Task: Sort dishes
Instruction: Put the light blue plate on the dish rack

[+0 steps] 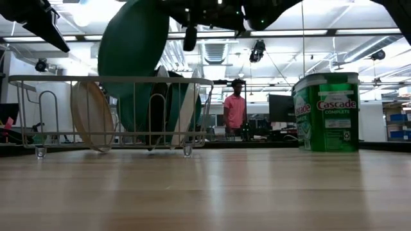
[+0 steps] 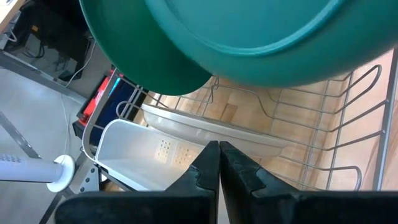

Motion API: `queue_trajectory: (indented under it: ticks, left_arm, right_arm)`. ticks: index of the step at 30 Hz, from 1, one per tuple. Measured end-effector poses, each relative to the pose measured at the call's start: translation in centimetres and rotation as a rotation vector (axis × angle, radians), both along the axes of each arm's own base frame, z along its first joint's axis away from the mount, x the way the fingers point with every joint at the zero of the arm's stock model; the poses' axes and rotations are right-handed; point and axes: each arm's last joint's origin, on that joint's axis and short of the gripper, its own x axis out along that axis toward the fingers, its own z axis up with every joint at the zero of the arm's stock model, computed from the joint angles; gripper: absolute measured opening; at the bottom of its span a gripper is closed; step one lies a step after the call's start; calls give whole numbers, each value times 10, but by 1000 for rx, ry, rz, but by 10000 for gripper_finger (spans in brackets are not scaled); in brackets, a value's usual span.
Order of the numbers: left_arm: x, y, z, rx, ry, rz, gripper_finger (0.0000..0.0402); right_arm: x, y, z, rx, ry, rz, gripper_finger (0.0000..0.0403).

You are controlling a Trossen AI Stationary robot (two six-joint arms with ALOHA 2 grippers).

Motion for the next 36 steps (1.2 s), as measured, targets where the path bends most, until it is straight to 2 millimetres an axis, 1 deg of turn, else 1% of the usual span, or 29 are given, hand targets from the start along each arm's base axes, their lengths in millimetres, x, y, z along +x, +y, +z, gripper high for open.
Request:
queue_trajectory:
  ticks: [4,9,14,20,33,36]
  left_arm:
    - [0,0,0,-1,-1,0,0]
    - [0,0,0,-2,-3,0,0]
    - [1,0,0,-5,-9,2,0]
    - [1,0,-1,-3,-5,2,0]
    - [1,0,-1,12,-11,8,0]
    - [1,0,-1,11,-13,8,0]
  right_arm:
    - [3,-4,-7,5,15,-6,0]
    - [2,-10,-7,6,18,-16,0]
    - [0,-16,-13,21,76,-30,0]
    - [-1,-20,-22,-46,150,-43,0]
    - [-2,-21,-26,-41,184,-43,0]
    - [-2,-21,-26,-39,187,-43,6]
